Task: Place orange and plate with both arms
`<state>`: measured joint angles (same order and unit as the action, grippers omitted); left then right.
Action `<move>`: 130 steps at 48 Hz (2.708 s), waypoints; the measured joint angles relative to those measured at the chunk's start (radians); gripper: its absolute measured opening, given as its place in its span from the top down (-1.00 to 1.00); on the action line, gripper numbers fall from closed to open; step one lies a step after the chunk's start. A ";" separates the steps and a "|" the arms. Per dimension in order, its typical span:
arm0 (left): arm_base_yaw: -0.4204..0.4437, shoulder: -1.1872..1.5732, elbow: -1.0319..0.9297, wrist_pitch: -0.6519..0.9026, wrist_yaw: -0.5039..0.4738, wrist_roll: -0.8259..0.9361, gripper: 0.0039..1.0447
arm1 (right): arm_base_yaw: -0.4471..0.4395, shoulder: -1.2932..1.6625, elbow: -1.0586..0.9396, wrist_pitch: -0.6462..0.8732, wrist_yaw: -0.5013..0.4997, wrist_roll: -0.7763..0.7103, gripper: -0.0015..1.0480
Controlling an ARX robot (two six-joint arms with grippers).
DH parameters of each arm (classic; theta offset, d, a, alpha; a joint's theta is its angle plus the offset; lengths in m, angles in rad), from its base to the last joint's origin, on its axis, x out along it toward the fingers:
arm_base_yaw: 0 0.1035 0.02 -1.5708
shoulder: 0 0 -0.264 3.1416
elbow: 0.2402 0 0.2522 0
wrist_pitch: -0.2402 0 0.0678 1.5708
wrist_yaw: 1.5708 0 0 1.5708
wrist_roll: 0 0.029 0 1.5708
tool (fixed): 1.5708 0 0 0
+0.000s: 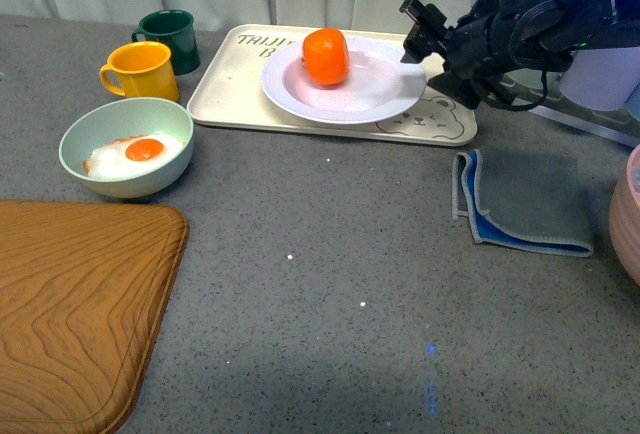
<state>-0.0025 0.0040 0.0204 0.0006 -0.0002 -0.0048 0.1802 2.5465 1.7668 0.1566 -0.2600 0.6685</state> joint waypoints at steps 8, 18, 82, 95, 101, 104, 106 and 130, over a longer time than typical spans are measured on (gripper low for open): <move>0.000 0.000 0.000 0.000 0.000 0.000 -0.88 | 0.005 -0.212 -0.248 0.161 0.131 -0.258 -0.59; 0.000 0.000 0.000 0.000 0.000 0.000 -0.88 | 0.002 -0.530 -0.768 0.834 0.421 -0.600 -0.30; 0.000 0.000 0.000 0.000 0.000 0.000 -0.88 | -0.178 -1.472 -1.687 0.821 0.265 -0.668 0.98; 0.000 0.000 0.000 0.000 0.000 0.000 -0.88 | -0.178 -1.659 -1.731 0.679 0.262 -0.668 0.98; 0.000 0.000 0.000 0.000 0.000 0.000 -0.88 | -0.178 -1.778 -1.750 0.579 0.262 -0.668 0.98; 0.000 0.000 0.000 0.000 0.000 0.000 -0.88 | -0.178 -1.840 -1.756 0.526 0.262 -0.668 0.98; 0.000 0.000 0.000 0.000 0.000 0.000 -0.88 | -0.178 -1.876 -1.758 0.493 0.262 -0.668 0.98; 0.000 0.000 0.000 0.000 0.000 0.000 -0.88 | -0.178 -2.153 -1.762 0.237 0.262 -0.668 0.98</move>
<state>-0.0025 0.0040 0.0204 0.0006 -0.0002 -0.0048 0.0025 0.3931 0.0051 0.3939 0.0017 0.0006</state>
